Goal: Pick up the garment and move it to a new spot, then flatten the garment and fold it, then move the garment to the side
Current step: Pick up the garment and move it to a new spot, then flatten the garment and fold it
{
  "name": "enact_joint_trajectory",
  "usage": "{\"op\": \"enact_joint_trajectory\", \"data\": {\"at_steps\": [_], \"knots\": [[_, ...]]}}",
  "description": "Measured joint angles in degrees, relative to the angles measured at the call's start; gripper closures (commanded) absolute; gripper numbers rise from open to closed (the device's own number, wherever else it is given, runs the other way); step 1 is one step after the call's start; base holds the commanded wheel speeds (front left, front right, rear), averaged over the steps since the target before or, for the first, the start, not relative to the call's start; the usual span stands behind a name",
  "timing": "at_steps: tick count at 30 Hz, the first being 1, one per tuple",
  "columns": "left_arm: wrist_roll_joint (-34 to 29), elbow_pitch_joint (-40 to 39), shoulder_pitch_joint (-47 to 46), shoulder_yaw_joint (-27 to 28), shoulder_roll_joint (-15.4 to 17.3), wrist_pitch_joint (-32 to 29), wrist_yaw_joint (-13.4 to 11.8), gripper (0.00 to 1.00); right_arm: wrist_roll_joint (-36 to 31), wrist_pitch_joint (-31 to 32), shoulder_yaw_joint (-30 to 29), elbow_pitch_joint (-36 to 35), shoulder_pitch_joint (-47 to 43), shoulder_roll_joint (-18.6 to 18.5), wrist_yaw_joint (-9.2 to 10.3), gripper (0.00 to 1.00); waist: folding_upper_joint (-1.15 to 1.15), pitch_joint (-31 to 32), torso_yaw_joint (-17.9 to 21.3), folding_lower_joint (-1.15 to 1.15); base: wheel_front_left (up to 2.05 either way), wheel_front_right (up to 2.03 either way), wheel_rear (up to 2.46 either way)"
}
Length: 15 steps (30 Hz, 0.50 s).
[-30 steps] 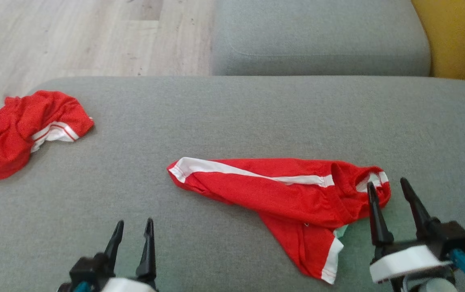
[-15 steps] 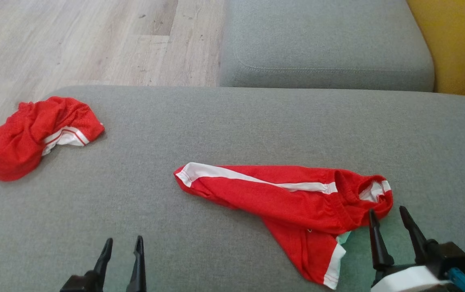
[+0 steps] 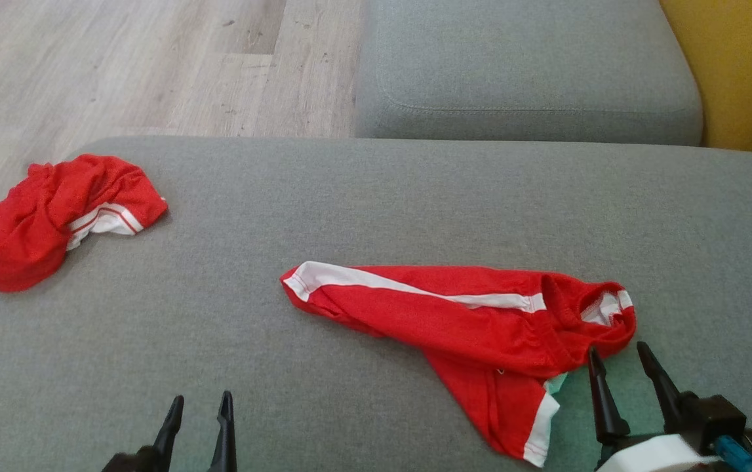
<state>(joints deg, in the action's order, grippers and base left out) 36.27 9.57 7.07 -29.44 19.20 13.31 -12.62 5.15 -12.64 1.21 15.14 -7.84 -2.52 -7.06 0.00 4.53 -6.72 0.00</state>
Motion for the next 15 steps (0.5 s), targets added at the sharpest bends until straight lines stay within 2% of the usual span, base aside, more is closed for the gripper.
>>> {"op": "enact_joint_trajectory", "data": {"at_steps": [15], "knots": [[0.1,0.0,0.0,-0.1,0.1,-0.6,-0.5,0.0,-0.1,1.5,-0.7,0.2,0.3,0.0,0.0,0.0,0.0,-0.6,-0.4,0.0,0.0,0.0,0.0]]}}
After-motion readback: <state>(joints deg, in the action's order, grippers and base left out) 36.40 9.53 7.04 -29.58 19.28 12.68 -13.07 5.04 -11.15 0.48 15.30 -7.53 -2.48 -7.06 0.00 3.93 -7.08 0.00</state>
